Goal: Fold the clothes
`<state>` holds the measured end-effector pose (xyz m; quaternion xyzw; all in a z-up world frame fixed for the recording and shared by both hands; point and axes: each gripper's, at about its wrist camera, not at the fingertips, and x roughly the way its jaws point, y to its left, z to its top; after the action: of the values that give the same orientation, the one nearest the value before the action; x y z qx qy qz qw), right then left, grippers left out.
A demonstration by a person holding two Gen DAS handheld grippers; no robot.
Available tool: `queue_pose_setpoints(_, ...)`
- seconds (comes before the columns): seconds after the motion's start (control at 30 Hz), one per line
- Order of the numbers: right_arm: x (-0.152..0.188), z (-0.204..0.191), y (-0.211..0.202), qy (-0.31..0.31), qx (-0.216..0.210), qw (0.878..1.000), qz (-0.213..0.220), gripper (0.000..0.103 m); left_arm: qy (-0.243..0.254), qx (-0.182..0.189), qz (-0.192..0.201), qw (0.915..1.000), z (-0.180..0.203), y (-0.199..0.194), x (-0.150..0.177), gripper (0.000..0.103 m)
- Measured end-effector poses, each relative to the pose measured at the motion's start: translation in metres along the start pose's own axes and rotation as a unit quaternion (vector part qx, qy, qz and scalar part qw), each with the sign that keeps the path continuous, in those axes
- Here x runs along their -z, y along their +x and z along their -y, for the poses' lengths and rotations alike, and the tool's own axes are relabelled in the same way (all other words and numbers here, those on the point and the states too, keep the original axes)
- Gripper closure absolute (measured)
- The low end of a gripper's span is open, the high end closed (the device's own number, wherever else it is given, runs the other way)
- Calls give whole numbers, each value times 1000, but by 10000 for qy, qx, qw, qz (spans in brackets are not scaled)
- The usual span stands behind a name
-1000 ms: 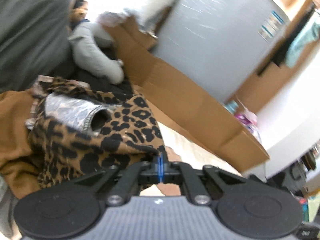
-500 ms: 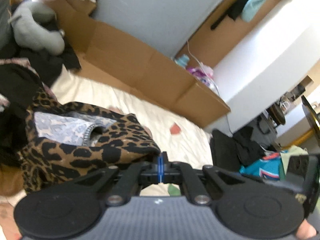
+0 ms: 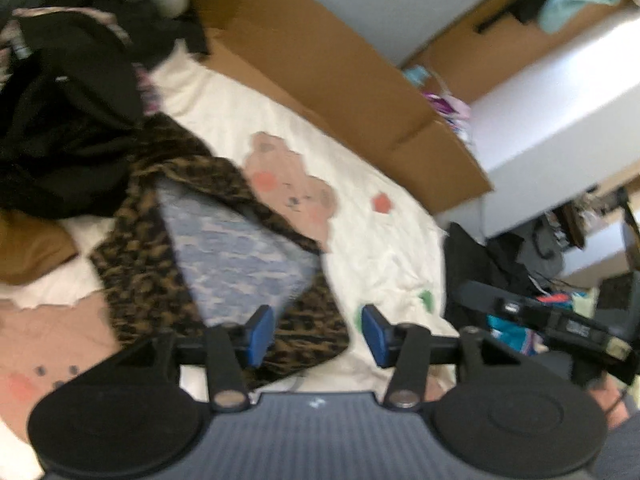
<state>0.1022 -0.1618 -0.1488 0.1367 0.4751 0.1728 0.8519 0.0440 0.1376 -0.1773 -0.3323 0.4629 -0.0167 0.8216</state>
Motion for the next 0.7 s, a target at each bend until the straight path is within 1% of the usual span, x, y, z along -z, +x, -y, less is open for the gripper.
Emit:
queue_pose_setpoints(0.1, 1, 1, 2, 22, -5, 10000, -27, 0, -197, -270, 67, 9994, -17, 5, -5, 50)
queue_pose_setpoints(0.2, 2, 3, 6, 11, -105, 9999, -45, 1, -359, -434, 141, 9983, -26, 7, -8, 50)
queue_pose_setpoints(0.23, 2, 3, 8, -19, -74, 9999, -67, 1, -371, -480, 173, 9980, -28, 8, -9, 50)
queue_pose_setpoints(0.47, -3, -4, 22, -227, -51, 9997, -90, 1, -380, -676, 377, 9963, -44, 19, -17, 49)
queue_pose_setpoints(0.7, 4, -5, 35, -221, 98, 9994, -266, 1, -219, -791, 649, 9945, -54, 36, -43, 48)
